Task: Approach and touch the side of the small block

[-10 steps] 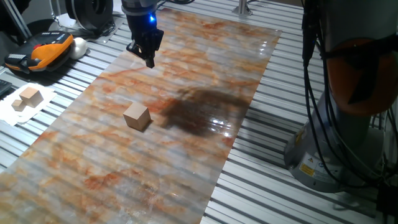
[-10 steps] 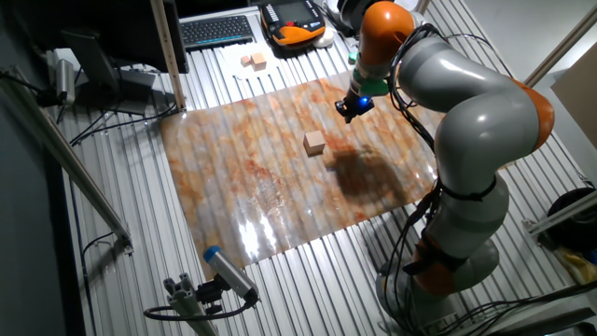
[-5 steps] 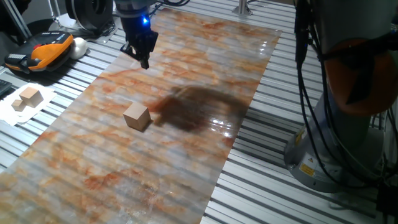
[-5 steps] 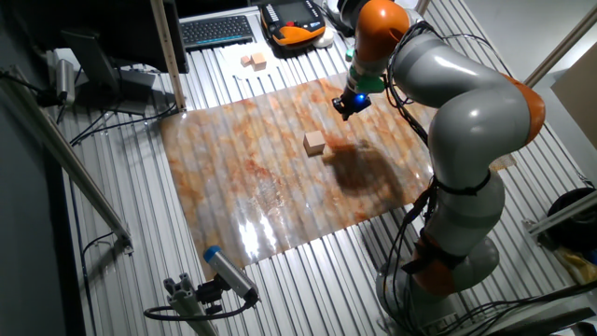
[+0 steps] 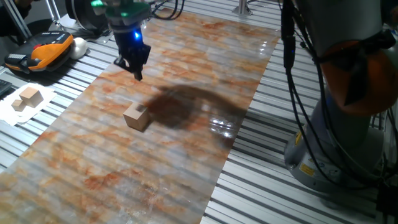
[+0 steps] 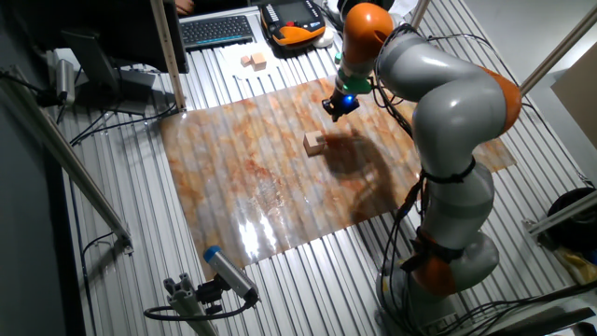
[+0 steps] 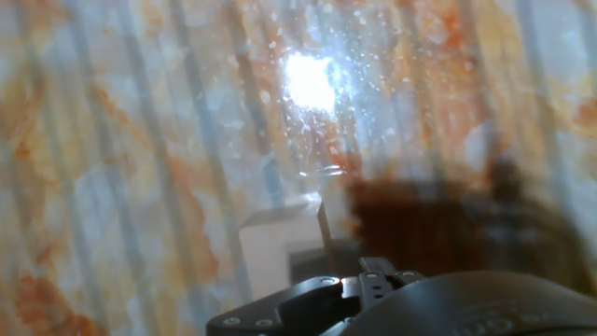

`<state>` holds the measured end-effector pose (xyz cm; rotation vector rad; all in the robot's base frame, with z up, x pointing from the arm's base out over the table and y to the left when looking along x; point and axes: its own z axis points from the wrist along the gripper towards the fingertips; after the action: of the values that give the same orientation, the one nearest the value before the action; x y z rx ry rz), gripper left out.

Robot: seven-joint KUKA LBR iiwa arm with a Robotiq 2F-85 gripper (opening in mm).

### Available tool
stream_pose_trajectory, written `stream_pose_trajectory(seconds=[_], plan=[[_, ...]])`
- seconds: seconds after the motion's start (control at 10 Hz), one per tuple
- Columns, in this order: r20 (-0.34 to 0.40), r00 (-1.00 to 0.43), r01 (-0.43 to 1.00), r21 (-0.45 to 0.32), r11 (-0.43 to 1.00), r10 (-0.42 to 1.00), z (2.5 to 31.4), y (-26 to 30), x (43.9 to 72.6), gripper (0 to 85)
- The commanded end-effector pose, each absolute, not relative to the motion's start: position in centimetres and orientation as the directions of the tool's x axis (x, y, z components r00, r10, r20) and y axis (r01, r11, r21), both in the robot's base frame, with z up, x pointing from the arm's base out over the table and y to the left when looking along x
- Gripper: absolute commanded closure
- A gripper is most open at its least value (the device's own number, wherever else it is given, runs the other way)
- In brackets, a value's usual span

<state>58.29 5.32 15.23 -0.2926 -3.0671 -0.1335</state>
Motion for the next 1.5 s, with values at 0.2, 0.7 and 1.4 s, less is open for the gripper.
stream_pose_trajectory(seconds=[0.2,0.7,1.4], plan=[[0.076,-0.98,0.191,0.106,0.976,0.183,12.7,5.0,58.9,85.0],[0.069,-0.979,0.195,0.089,0.977,0.19,11.7,5.7,58.4,85.0],[0.063,-0.98,0.197,0.112,0.974,0.191,10.8,5.4,58.1,85.0]])
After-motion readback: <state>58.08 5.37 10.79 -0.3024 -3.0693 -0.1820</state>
